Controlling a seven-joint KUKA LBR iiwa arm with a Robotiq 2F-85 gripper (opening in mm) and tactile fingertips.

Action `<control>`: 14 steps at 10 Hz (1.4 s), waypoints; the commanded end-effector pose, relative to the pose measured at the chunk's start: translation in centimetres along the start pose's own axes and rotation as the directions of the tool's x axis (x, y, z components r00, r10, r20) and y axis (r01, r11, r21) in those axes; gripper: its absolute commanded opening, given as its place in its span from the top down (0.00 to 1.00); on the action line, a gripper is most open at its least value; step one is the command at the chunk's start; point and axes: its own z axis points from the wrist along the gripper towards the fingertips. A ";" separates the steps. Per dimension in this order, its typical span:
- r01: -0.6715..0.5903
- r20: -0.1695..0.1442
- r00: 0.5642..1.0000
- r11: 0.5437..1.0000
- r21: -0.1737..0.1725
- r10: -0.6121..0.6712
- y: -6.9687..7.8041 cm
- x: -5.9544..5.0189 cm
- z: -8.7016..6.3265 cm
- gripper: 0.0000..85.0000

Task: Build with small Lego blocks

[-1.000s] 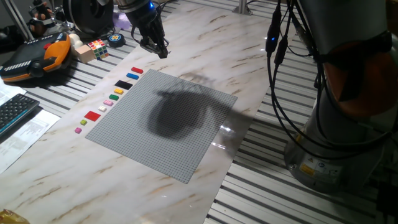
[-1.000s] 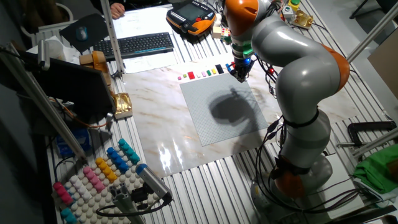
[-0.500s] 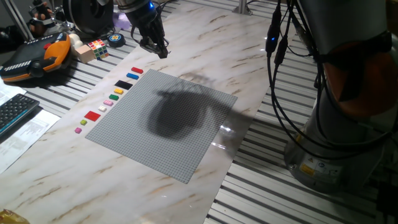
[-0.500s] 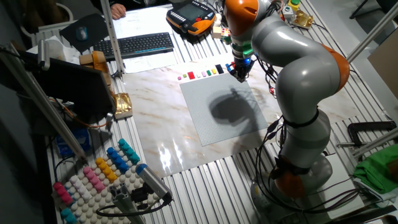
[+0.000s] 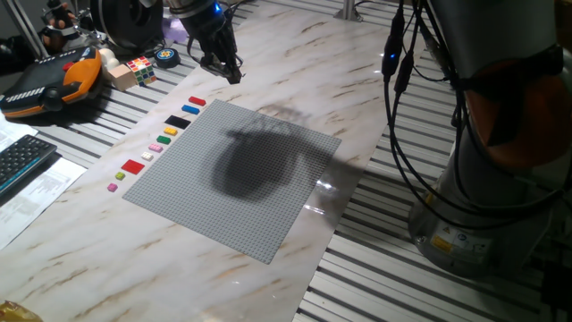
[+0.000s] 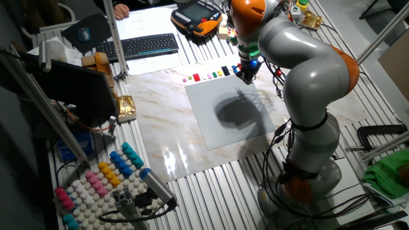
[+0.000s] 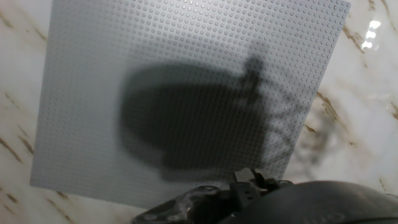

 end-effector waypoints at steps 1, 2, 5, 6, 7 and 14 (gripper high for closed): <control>0.001 0.001 1.000 1.000 0.000 -0.001 0.0 0.0 0.0 0.99; 0.001 0.001 1.000 1.000 0.000 -0.001 0.0 0.0 0.0 0.99; -0.007 0.001 1.000 1.000 0.000 0.007 0.0 0.0 0.0 0.99; -0.010 0.001 1.000 1.000 0.000 0.010 0.0 0.0 0.0 0.99; -0.014 0.001 1.000 1.000 0.000 0.014 0.0 0.0 0.0 0.99; -0.091 0.018 0.996 0.995 -0.051 0.092 0.0 0.0 0.0 0.99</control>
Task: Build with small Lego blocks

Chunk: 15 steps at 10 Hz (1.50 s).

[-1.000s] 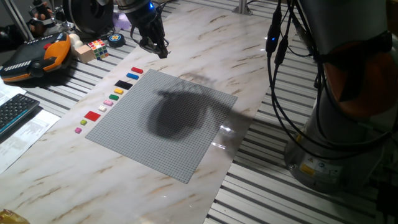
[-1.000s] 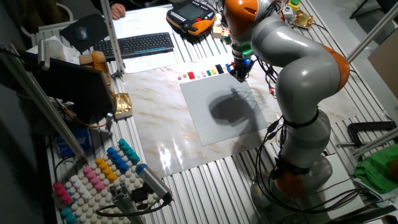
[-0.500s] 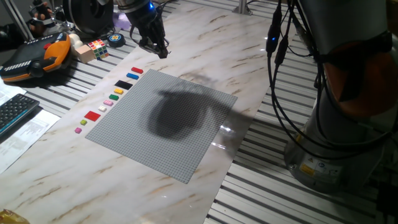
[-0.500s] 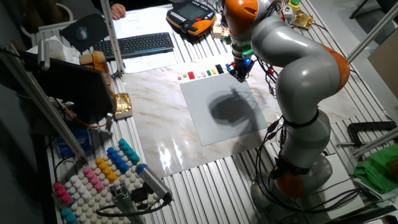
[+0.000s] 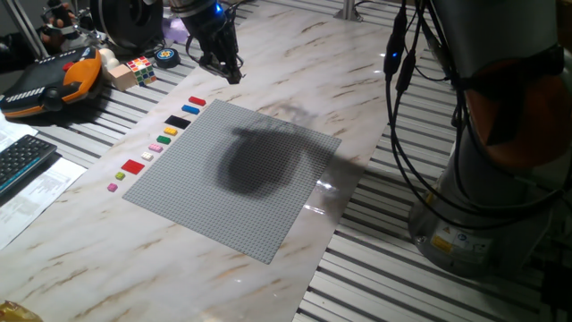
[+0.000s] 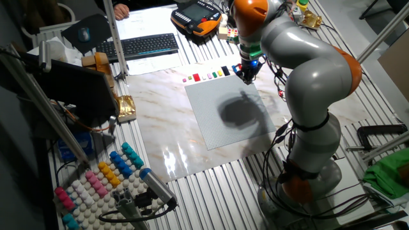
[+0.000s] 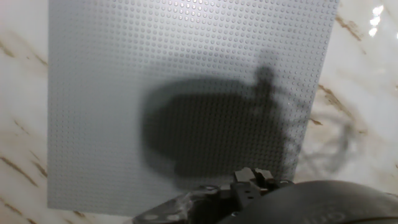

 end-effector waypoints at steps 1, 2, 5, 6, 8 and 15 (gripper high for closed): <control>-0.011 -0.005 1.000 1.000 0.014 0.011 0.0 0.0 0.0 0.99; -0.023 -0.003 1.000 0.999 0.026 0.023 0.0 0.0 0.0 0.99; -0.055 0.011 0.998 0.998 0.028 0.055 0.0 0.0 0.0 0.99; -0.066 0.027 0.998 0.997 0.029 0.065 0.0 0.0 0.0 0.99; -0.082 0.043 0.996 0.996 0.041 0.080 0.0 0.0 0.0 0.99; -0.100 0.053 0.994 0.994 0.045 0.098 0.0 0.0 0.0 0.99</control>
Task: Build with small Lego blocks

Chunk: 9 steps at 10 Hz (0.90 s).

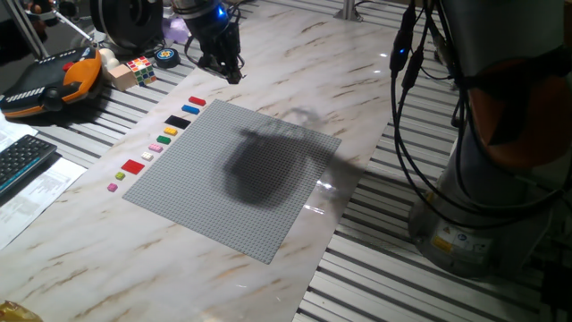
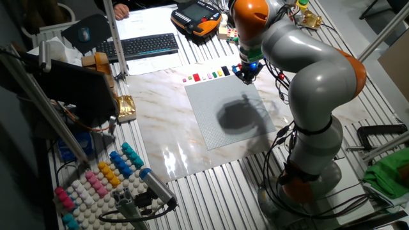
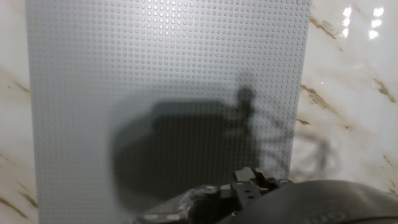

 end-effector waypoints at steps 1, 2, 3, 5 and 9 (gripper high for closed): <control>-0.007 0.000 1.000 1.000 -0.003 0.007 0.0 0.0 0.0 0.99; -0.014 0.000 1.000 1.000 -0.006 0.014 0.0 0.0 0.0 0.99; -0.014 -0.002 1.000 1.000 -0.009 0.014 -0.4 -0.5 0.0 0.99; 0.000 0.014 1.000 1.000 -0.014 0.001 -2.0 -2.0 0.4 0.99; 0.044 0.090 0.995 0.999 0.002 -0.044 -3.5 -2.6 1.0 0.99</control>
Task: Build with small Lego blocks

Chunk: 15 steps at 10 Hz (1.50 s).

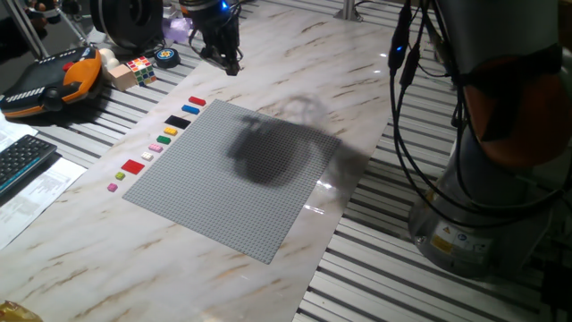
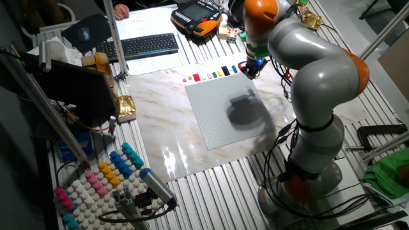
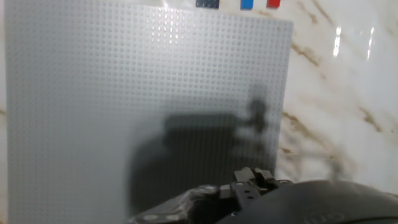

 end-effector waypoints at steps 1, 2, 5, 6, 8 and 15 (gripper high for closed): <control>0.013 0.002 1.000 1.000 -0.002 -0.013 0.0 0.0 0.0 0.99; 0.031 0.003 1.000 1.000 0.000 -0.031 0.0 0.0 0.0 0.99; -0.022 -0.020 1.000 1.000 0.005 0.022 0.0 0.0 0.0 0.99; -0.035 -0.027 0.999 0.999 -0.003 0.035 0.0 0.0 0.0 0.99; -0.052 -0.029 0.998 0.998 -0.019 0.051 1.2 0.7 -0.1 0.99; -0.168 0.043 0.985 0.986 0.023 0.167 1.5 0.9 -0.2 0.99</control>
